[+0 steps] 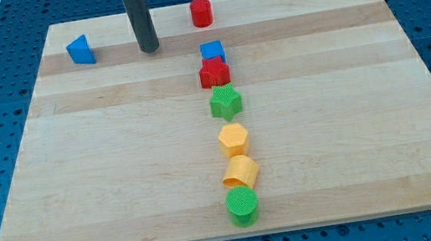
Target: Place the blue cube right to the red star
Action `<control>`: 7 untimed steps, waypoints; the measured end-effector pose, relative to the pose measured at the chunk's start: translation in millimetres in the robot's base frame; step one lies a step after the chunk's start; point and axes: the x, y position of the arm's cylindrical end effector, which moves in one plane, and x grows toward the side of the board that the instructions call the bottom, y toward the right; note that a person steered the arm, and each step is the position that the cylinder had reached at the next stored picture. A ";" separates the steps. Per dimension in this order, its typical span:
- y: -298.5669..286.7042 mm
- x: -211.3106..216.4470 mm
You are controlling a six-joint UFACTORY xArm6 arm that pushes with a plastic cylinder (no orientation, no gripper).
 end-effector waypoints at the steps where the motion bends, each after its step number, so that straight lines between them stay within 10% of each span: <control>1: 1.0 0.0; 7: 213.1 80.5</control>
